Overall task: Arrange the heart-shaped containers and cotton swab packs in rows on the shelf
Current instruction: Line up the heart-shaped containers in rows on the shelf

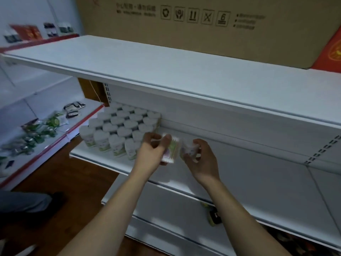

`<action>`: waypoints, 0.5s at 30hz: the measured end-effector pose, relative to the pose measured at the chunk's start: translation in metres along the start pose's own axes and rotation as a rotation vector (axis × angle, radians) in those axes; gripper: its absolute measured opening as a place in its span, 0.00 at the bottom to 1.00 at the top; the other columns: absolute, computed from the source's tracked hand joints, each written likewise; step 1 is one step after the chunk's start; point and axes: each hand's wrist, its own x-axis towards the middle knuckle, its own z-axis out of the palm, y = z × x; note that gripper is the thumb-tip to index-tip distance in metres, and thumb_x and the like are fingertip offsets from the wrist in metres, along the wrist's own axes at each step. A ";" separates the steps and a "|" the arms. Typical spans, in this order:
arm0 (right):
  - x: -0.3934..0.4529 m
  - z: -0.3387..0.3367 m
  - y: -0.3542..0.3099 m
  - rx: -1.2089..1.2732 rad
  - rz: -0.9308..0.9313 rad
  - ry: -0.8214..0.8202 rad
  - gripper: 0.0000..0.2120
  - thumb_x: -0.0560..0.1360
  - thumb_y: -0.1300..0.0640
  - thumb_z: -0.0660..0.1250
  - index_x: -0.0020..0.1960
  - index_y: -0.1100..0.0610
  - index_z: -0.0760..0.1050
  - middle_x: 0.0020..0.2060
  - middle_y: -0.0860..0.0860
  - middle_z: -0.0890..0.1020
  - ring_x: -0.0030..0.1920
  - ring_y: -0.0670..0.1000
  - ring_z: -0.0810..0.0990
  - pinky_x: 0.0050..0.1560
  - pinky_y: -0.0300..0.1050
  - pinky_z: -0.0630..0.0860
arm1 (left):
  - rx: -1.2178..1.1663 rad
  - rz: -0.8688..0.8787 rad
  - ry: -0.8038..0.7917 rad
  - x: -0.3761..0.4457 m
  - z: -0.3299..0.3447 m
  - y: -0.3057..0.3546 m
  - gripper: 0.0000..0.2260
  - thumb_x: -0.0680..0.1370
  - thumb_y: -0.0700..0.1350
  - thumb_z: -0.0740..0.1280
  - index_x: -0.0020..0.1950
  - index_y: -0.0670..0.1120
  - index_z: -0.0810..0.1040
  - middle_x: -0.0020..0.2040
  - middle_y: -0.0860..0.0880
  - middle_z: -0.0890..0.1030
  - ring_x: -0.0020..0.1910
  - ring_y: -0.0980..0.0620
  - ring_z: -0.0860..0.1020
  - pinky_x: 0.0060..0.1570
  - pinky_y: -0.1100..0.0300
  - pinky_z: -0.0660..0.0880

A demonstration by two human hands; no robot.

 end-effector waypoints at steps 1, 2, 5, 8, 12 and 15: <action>0.008 0.015 0.005 -0.038 -0.062 -0.008 0.21 0.73 0.48 0.74 0.63 0.49 0.73 0.57 0.48 0.76 0.45 0.42 0.77 0.47 0.44 0.78 | 0.019 -0.005 0.012 0.008 -0.006 0.000 0.14 0.80 0.49 0.69 0.58 0.41 0.72 0.38 0.47 0.80 0.36 0.53 0.79 0.30 0.57 0.80; 0.016 0.029 0.009 -0.077 -0.117 -0.023 0.21 0.74 0.50 0.74 0.63 0.52 0.73 0.58 0.50 0.75 0.44 0.44 0.77 0.46 0.44 0.78 | 0.046 -0.008 0.010 0.016 -0.011 0.001 0.13 0.80 0.49 0.69 0.57 0.41 0.73 0.38 0.47 0.80 0.36 0.52 0.79 0.32 0.55 0.80; 0.032 0.064 0.020 -0.221 -0.173 -0.094 0.21 0.73 0.56 0.74 0.64 0.56 0.73 0.62 0.55 0.72 0.42 0.55 0.81 0.43 0.46 0.79 | 0.113 -0.007 -0.044 0.038 -0.029 0.000 0.06 0.81 0.45 0.68 0.56 0.46 0.75 0.42 0.49 0.82 0.41 0.48 0.80 0.38 0.53 0.78; 0.043 0.085 0.026 -0.317 -0.158 -0.131 0.22 0.75 0.56 0.70 0.68 0.57 0.72 0.69 0.59 0.69 0.50 0.63 0.81 0.47 0.54 0.81 | 0.147 0.010 -0.086 0.056 -0.047 -0.001 0.07 0.80 0.41 0.67 0.56 0.51 0.77 0.49 0.49 0.83 0.47 0.49 0.81 0.43 0.55 0.77; 0.055 0.096 0.019 -0.548 -0.204 -0.099 0.29 0.74 0.58 0.69 0.74 0.52 0.69 0.70 0.63 0.70 0.64 0.67 0.74 0.50 0.61 0.81 | 0.251 0.070 -0.141 0.077 -0.068 -0.004 0.14 0.79 0.46 0.69 0.65 0.52 0.76 0.63 0.49 0.80 0.60 0.49 0.78 0.58 0.50 0.77; 0.070 0.102 0.005 -0.677 -0.167 -0.095 0.31 0.73 0.57 0.70 0.75 0.54 0.69 0.63 0.61 0.73 0.60 0.65 0.73 0.45 0.58 0.80 | 0.292 0.107 -0.163 0.092 -0.082 -0.002 0.15 0.79 0.53 0.69 0.65 0.56 0.77 0.64 0.53 0.78 0.60 0.50 0.78 0.59 0.47 0.77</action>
